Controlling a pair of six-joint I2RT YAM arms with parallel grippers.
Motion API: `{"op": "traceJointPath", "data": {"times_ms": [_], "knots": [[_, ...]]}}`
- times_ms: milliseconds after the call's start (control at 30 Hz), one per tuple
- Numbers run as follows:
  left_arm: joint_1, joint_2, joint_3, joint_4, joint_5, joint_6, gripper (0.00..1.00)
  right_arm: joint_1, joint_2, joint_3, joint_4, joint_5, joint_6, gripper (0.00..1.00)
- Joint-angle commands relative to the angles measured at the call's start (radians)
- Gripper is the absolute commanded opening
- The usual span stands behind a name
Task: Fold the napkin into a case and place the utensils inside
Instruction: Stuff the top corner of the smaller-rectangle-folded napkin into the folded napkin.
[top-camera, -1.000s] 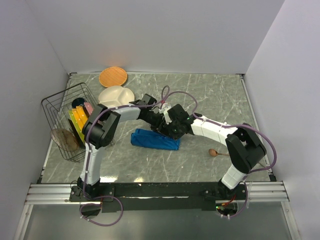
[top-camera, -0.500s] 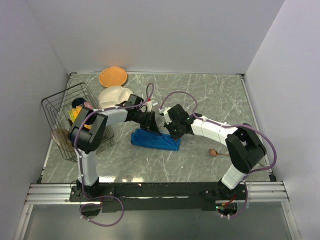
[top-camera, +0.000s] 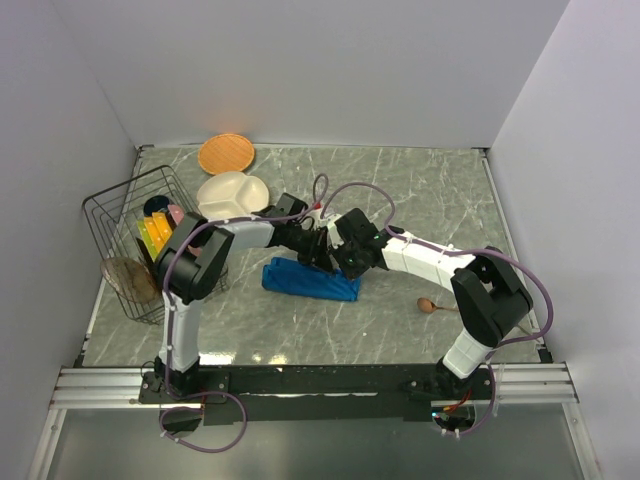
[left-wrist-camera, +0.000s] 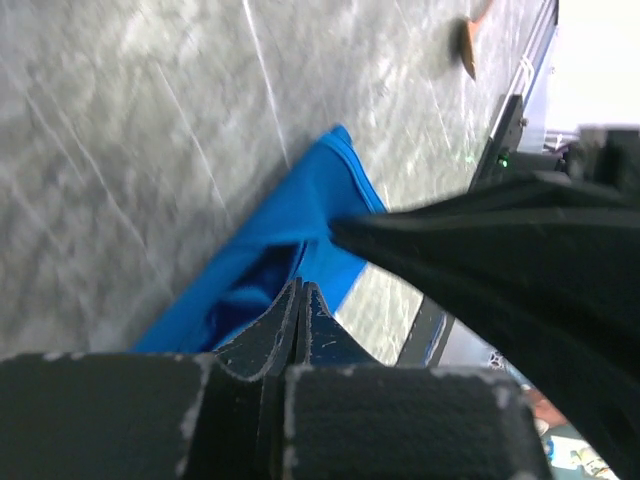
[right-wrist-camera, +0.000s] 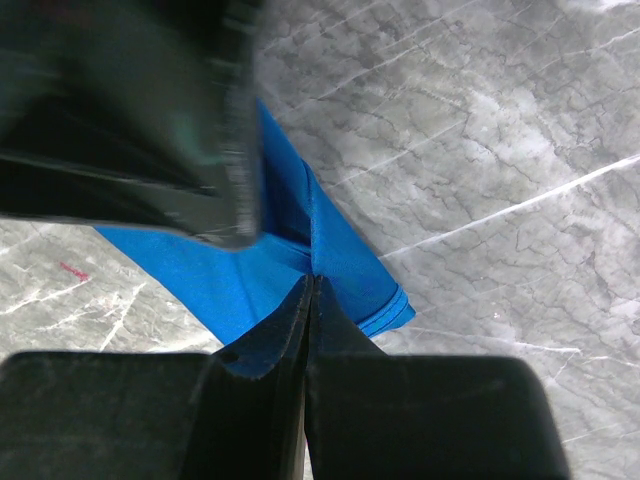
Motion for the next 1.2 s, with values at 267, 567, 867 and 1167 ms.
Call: {"op": "traceJointPath", "data": {"times_ms": [267,567,867,1167], "knots": [[-0.01,0.108,0.075,0.125,0.0,-0.116,0.01,-0.007,0.008,0.023,0.011,0.01,0.013,0.0],[0.022,-0.07,-0.023,0.167,-0.006,-0.176,0.14,-0.007,-0.001,0.009,0.014,0.022,0.001,0.0],[0.019,-0.072,-0.073,0.124,-0.009,-0.217,0.1,-0.007,0.008,0.012,0.021,0.03,0.006,0.0],[-0.018,0.016,-0.034,0.131,0.011,-0.243,0.04,-0.007,0.015,0.023,0.018,0.022,0.0,0.0]]}}
